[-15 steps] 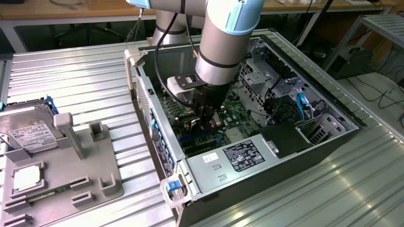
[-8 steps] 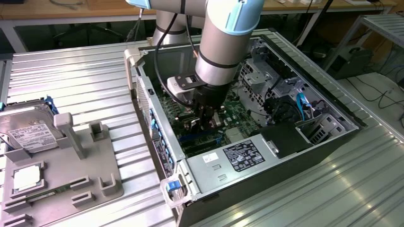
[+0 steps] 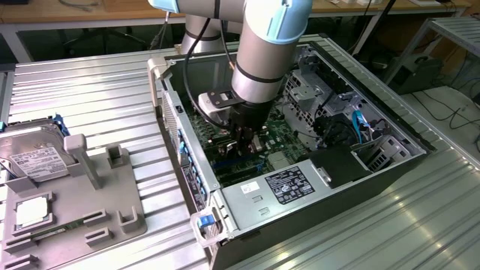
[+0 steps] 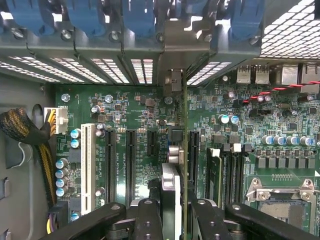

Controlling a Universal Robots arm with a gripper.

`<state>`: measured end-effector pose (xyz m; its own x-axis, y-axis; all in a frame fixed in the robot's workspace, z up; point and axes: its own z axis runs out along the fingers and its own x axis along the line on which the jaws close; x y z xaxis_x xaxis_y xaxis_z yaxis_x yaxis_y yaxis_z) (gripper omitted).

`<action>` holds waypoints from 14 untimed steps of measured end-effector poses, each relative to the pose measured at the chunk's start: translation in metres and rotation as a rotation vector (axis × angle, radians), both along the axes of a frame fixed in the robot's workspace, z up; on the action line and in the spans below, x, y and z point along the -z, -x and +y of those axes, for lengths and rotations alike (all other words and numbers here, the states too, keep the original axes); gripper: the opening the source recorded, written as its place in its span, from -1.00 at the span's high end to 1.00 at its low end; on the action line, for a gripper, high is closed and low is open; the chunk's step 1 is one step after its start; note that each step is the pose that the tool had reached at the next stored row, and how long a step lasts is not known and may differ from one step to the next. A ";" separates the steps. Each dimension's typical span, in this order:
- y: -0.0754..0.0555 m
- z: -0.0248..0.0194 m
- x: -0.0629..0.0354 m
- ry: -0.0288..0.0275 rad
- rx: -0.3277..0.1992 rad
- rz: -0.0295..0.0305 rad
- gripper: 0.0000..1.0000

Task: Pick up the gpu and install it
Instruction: 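Insert the gpu into the slot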

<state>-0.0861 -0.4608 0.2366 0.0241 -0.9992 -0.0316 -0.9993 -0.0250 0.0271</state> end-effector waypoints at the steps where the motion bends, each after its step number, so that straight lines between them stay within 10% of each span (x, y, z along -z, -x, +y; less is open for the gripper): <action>1: 0.000 0.0000 0.0002 0.0000 0.000 0.0000 0.44; 14: 0.001 -0.0004 -0.0043 -0.0023 0.025 -0.0002 0.44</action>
<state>-0.0870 -0.4612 0.2409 -0.0012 -0.9994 -0.0339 -0.9996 0.0003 0.0269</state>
